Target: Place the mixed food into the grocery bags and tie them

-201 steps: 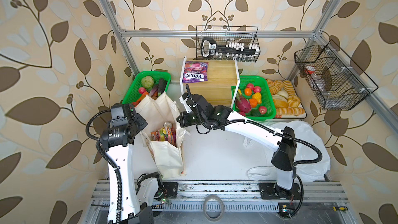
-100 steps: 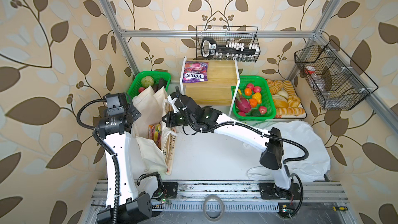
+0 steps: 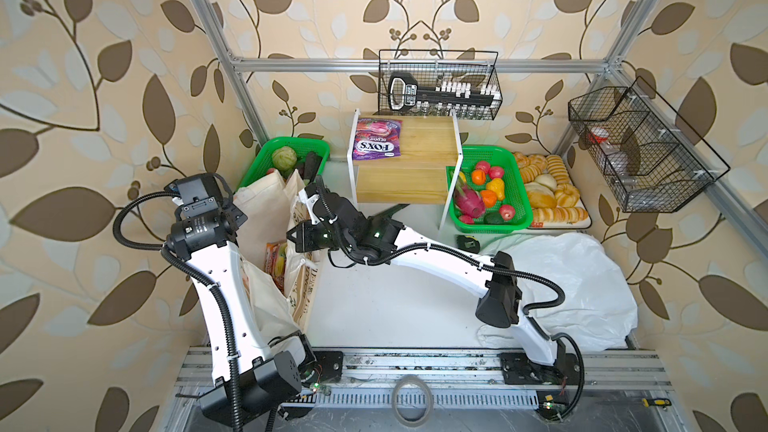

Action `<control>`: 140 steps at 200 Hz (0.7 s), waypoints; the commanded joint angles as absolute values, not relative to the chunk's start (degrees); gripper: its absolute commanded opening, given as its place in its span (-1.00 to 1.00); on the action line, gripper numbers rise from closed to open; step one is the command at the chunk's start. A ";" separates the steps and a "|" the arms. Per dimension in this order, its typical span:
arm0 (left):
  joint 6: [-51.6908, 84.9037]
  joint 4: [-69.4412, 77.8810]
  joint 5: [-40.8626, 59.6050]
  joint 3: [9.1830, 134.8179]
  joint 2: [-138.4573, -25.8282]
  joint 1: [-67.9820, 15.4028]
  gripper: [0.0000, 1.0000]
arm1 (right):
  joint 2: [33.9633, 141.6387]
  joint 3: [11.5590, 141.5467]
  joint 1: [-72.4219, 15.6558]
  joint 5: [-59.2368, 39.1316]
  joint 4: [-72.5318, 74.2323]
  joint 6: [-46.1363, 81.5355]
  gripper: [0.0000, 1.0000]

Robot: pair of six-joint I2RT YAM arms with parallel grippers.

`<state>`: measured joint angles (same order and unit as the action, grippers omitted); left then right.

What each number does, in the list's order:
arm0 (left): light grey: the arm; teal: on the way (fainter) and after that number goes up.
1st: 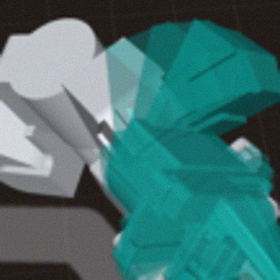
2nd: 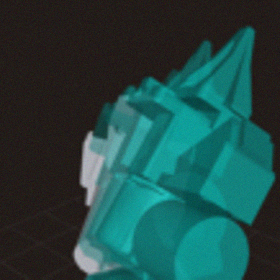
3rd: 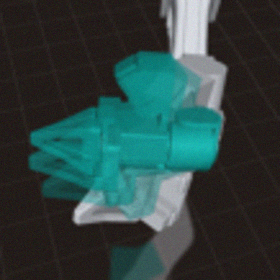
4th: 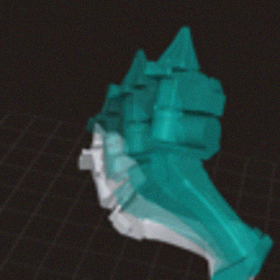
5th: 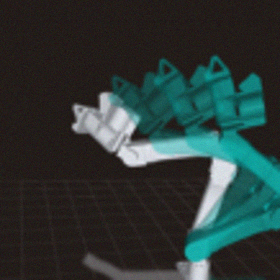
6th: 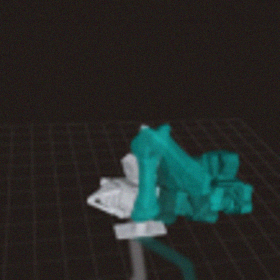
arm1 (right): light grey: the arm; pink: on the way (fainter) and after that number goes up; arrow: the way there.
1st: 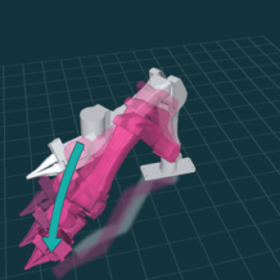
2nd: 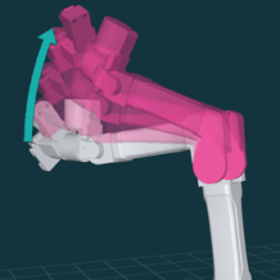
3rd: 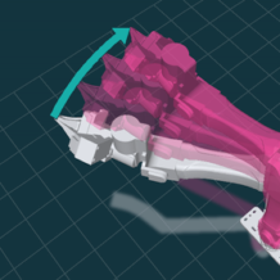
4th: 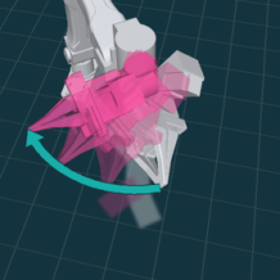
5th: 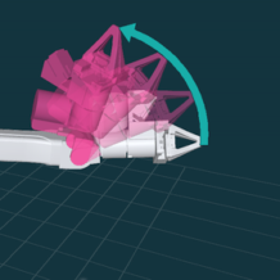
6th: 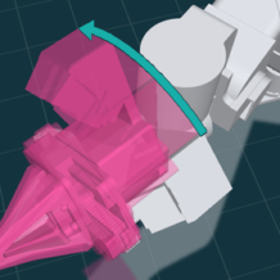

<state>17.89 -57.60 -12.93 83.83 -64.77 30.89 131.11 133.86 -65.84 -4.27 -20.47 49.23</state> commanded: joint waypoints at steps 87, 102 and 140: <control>14.84 -46.34 -19.62 89.67 -67.94 37.92 -1.00 | 139.27 143.85 -67.03 -2.15 -8.00 49.42 -1.00; 14.45 -46.76 -16.67 91.94 -70.03 38.00 -1.00 | 140.52 146.10 -66.82 -2.28 -7.96 48.75 -1.00; 13.75 -48.22 -16.11 93.33 -73.03 38.06 -1.00 | 140.85 144.33 -66.27 -3.12 -6.46 48.88 -1.00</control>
<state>14.63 -55.40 -15.84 90.06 -73.63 37.58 140.38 142.63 -66.59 -3.53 -12.34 49.58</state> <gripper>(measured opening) 0.049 0.048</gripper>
